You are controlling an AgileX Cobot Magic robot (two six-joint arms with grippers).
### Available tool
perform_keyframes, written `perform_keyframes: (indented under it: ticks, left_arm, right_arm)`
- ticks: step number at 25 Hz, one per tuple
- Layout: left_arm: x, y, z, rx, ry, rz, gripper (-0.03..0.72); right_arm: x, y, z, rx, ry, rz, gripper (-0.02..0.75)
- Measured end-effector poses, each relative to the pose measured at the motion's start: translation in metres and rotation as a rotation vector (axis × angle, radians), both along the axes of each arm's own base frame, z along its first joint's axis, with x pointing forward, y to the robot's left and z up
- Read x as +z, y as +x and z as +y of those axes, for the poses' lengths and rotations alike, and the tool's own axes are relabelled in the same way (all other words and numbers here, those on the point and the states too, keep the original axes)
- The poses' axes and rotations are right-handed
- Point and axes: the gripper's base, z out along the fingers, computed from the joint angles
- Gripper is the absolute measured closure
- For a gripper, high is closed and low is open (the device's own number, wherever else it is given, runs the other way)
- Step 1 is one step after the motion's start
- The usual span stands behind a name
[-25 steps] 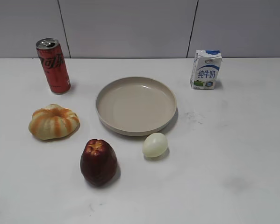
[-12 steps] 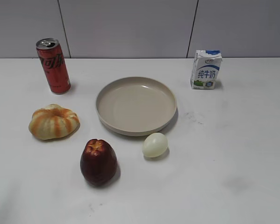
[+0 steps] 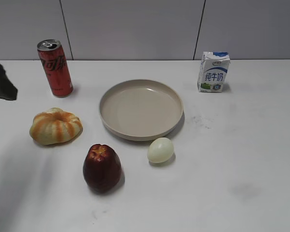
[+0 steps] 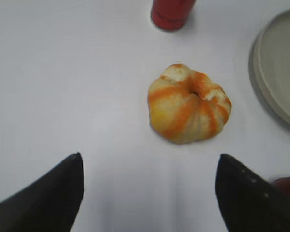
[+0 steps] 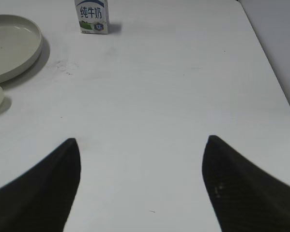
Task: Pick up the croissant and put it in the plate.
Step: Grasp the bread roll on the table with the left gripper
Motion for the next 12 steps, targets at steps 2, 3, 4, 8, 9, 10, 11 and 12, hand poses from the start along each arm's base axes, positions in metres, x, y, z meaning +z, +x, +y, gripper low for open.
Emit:
perform_keyframes:
  ticks: [2,3,4,8,9,10,11,12]
  left_arm:
    - [-0.011,0.022,-0.011,-0.027,0.007,0.051,0.057]
    - [-0.015,0.032,-0.016,-0.038,0.008,0.065,0.057]
    - [-0.023,0.041,-0.02,-0.048,0.013,0.094,0.057]
    - [-0.055,0.076,-0.031,-0.063,0.028,0.183,0.057]
    - [-0.063,0.083,-0.033,-0.063,0.032,0.203,0.057]
    - [-0.069,0.088,-0.034,-0.064,0.034,0.218,0.057]
    - [-0.078,0.093,-0.035,-0.064,0.038,0.239,0.058]
    - [-0.087,0.096,-0.036,-0.065,0.041,0.263,0.058]
  right_arm:
    - [0.0,0.0,0.0,0.0,0.0,0.0,0.145]
    - [0.0,0.0,0.0,0.0,0.0,0.0,0.145]
    - [0.0,0.0,0.0,0.0,0.0,0.0,0.145]
    - [0.0,0.0,0.0,0.0,0.0,0.0,0.145]
    - [0.0,0.0,0.0,0.0,0.0,0.0,0.145]
    - [0.0,0.0,0.0,0.0,0.0,0.0,0.145]
    - [0.0,0.0,0.0,0.0,0.0,0.0,0.145]
    - [0.0,0.0,0.0,0.0,0.0,0.0,0.145]
